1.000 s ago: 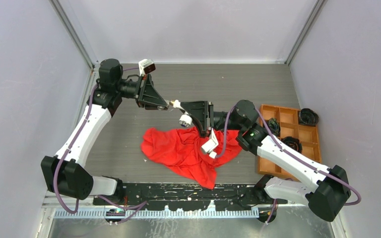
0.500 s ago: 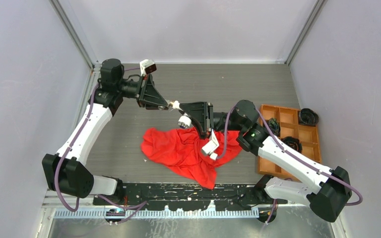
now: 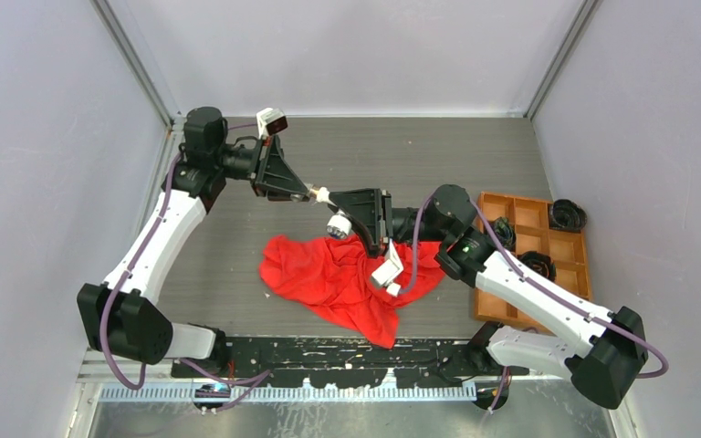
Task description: Install the water faucets
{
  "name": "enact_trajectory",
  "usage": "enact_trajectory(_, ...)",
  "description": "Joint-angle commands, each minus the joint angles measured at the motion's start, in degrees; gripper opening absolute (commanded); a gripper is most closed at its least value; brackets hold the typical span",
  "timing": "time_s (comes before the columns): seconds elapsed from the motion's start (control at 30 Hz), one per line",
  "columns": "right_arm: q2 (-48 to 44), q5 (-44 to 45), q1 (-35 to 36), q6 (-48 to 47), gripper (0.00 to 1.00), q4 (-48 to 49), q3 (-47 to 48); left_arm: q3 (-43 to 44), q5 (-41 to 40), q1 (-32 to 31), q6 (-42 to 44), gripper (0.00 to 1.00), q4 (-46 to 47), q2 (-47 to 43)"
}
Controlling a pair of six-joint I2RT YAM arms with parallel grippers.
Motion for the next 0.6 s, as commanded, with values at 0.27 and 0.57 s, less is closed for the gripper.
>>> enact_trajectory(0.27,2.23,-0.51,0.35,-2.35,0.00,-2.17,2.24,2.61,2.86,-0.25,-0.04,0.00,0.95,-4.45)
enact_trajectory(0.57,-0.40,-10.05,-1.35,5.67,0.00,-2.78,3.04,2.10,3.99,-2.35,-0.39,0.00,1.04,-4.47)
